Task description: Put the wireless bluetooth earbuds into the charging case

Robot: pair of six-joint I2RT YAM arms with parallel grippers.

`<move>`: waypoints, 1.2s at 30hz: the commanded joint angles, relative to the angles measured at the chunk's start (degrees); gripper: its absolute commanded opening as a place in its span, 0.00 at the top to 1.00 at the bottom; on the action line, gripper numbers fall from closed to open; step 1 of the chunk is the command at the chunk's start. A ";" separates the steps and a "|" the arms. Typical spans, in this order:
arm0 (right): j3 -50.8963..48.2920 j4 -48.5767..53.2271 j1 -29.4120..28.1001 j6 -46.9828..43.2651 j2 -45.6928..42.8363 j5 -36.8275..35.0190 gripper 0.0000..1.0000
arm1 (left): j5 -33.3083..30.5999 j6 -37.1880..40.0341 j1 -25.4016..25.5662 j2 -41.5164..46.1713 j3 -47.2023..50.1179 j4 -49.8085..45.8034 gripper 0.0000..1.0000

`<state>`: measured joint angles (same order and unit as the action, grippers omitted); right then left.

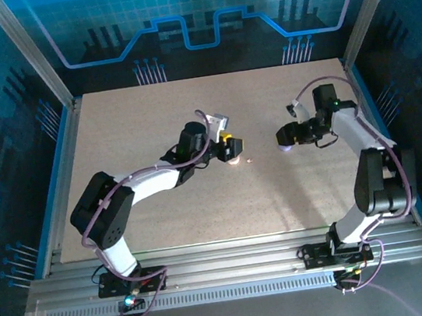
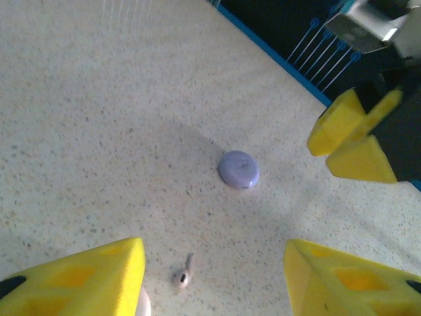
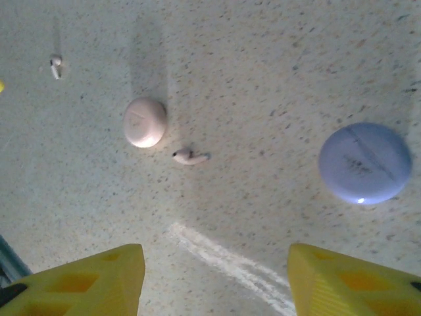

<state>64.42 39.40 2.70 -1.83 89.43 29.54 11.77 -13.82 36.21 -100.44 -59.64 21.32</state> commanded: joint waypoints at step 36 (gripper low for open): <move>-16.35 -11.93 -0.28 17.65 -14.53 3.84 0.36 | -21.34 -10.71 5.81 -35.86 -67.77 -90.32 0.40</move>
<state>48.47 27.53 2.22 16.67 74.74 31.66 -8.62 -24.14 41.54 -134.02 -124.14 -63.24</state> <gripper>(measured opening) 0.637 0.601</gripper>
